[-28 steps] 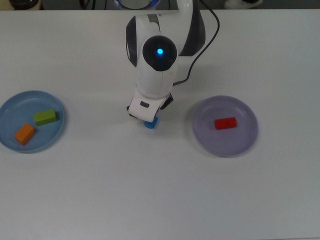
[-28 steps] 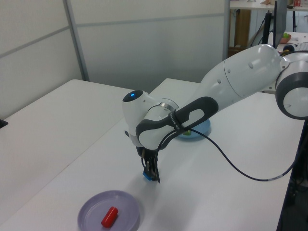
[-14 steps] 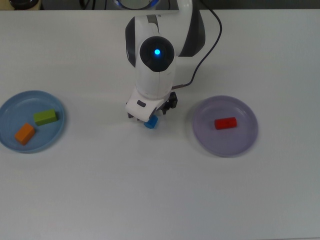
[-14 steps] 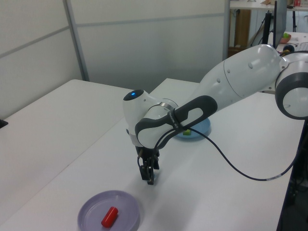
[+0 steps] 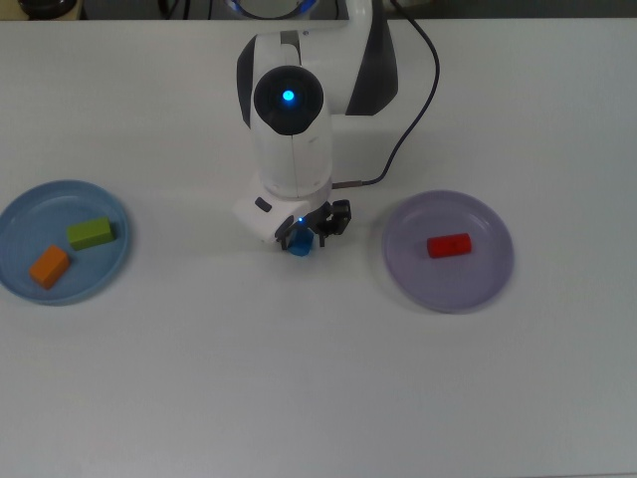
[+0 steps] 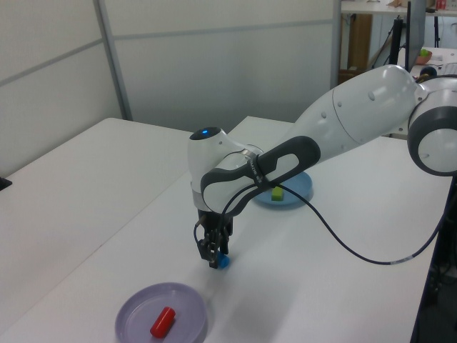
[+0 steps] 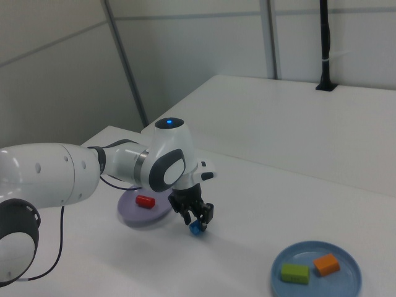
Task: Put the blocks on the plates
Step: 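Close the gripper on the blue cube and lift, then carry the blue cube onto the lavender plate beside the red block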
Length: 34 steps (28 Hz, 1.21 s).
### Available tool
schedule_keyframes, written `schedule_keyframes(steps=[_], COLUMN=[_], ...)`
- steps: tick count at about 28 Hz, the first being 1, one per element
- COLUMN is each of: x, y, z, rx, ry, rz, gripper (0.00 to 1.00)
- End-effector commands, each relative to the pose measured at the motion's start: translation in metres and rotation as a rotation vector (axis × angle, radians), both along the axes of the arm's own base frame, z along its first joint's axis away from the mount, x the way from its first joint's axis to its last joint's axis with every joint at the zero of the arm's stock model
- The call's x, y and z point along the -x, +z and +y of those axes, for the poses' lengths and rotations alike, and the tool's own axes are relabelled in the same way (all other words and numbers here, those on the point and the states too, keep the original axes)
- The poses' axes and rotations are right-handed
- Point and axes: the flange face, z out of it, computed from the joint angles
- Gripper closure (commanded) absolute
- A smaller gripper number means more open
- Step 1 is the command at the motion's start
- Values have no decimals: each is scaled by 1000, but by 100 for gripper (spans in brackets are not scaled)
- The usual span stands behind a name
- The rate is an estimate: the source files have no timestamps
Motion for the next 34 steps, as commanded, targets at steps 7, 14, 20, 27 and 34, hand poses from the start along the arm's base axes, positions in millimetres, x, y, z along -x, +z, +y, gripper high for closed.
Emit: schedule_keyframes(steps=[7, 14, 20, 27, 34], x=[-2, 0, 2, 3, 12], y=[-2, 4, 50, 76, 63], z=[-2, -1, 8, 76, 155], rx=[-12, -5, -21, -38, -18], ry=[-36, -30, -26, 4, 86], rz=[-18, -17, -46, -69, -69], gripper=[65, 75, 75, 72, 71])
